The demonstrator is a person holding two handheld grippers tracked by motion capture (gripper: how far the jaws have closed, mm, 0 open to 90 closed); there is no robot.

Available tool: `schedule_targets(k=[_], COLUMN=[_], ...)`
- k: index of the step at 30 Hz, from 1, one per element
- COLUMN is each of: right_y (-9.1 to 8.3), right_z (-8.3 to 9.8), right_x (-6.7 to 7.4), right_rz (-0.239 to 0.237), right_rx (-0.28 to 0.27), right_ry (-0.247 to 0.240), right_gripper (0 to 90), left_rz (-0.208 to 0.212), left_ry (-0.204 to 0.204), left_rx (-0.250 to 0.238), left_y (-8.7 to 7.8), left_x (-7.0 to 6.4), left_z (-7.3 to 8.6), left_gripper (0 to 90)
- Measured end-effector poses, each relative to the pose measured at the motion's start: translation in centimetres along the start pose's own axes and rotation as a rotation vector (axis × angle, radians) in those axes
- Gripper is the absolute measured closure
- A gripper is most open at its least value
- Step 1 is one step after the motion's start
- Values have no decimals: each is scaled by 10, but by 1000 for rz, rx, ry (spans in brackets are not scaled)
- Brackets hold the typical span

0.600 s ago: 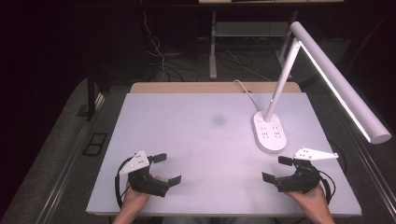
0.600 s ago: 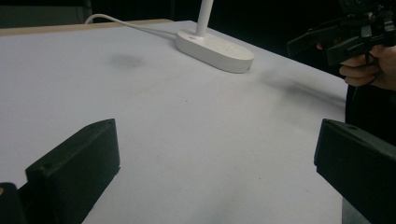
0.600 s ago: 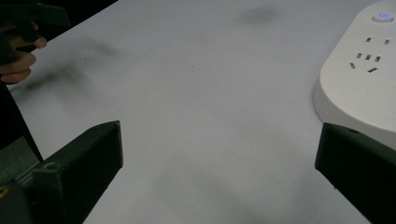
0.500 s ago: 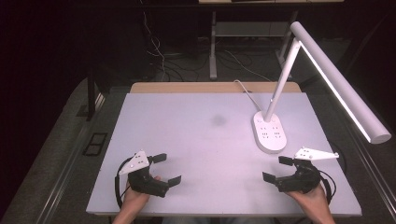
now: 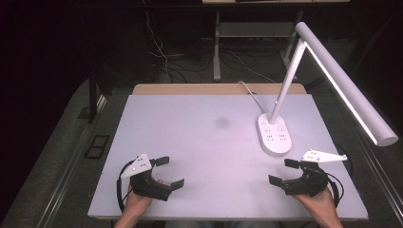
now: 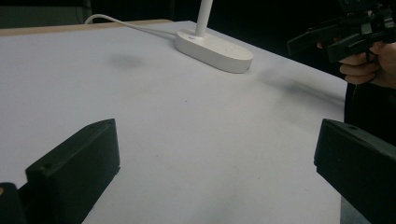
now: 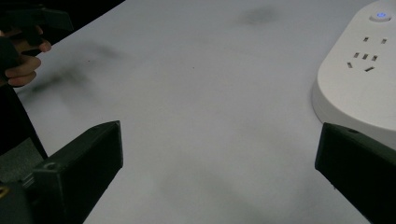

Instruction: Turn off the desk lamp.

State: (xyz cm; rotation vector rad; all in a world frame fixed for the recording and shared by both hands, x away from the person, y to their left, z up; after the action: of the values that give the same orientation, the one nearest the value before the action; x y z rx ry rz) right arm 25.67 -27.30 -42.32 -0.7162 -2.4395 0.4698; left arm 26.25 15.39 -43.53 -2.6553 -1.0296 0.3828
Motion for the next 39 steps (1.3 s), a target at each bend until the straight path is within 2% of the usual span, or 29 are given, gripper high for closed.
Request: schedule_targets(k=[13,20,29,34,39], right_y=[3,2,-4,-6,-8], right_z=[-2,-5,-20,-27,-35], right_x=[1,2,-4,-9,-16], right_rz=[-8,-9,0,10,11], right_rx=[44,55,62,58,61], right_ry=[-16,2,6,-8,6], right_gripper=[9,9,9,9,9], left_rz=[-10,-17,-22,-23,-22], left_ry=[-4,-7,-9,-11,-13], left_rx=[-2,-2,1,1,1], left_y=[-1,-2,-2,-2,-2], left_x=[0,1,0,0,1], left_z=[1,1,2,2,2], left_gripper=[0,0,0,0,0])
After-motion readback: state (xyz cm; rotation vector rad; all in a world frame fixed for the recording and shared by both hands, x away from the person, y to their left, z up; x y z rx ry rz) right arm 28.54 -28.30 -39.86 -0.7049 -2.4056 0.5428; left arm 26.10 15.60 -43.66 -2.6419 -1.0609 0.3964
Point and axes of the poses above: each handheld gripper's, and its own axes: y roughly forward along the jaws, z roughly out of its underside, x roughly to its left, the point moved 3 cm from there along y, roughly forward along the jaws, and after that the axes turned 11 degrees about -z, right-handed, at the moved point
